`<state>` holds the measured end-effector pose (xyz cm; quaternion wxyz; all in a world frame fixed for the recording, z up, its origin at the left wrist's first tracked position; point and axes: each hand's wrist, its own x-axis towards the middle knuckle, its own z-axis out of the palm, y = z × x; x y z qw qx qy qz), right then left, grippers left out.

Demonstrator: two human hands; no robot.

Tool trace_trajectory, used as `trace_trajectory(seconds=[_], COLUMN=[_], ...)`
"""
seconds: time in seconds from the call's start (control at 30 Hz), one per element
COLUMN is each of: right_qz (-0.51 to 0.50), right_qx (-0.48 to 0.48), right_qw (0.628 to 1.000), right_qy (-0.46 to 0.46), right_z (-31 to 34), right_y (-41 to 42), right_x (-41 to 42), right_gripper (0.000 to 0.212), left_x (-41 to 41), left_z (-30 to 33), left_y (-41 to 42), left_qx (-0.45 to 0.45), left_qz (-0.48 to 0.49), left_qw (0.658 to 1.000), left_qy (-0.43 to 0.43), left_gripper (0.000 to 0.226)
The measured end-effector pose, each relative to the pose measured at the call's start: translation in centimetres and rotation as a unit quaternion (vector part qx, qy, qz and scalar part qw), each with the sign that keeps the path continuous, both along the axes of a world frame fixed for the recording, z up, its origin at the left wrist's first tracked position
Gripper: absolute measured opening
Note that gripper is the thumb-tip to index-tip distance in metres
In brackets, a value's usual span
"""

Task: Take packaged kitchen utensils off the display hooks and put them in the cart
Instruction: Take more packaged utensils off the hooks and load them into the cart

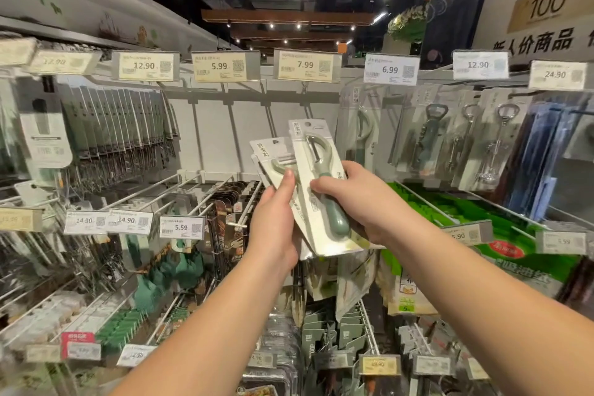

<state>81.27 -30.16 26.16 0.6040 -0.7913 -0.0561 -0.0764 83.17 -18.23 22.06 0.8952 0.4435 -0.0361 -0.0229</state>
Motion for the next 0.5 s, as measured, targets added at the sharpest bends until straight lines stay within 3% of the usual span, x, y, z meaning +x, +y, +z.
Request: trace_trajectory(seconds=[0.13,0.3,0.5], right_qz=[-0.024,-0.069,-0.069], right_qx=[0.041,0.017,0.083], right_qw=[0.999,0.997,0.994], right_qy=[0.017,0.003,0.028], right_z=[-0.4,-0.7,-1.6], right_y=[-1.2,-3.2,-5.3], right_x=[0.8,0.7,1.1], right_gripper=[0.024,0.027,0.027], left_x=[0.6,1.3,1.9], left_z=[-0.4,-1.1,-1.4], left_y=[0.1,0.1,0.0], left_qx=[0.009,0.015,0.004], left_qz=[0.009,0.023,0.021], left_qw=[1.000,0.999,0.999], left_qy=[0.010,0.018,0.039], left_gripper=[0.018,0.015,0.015])
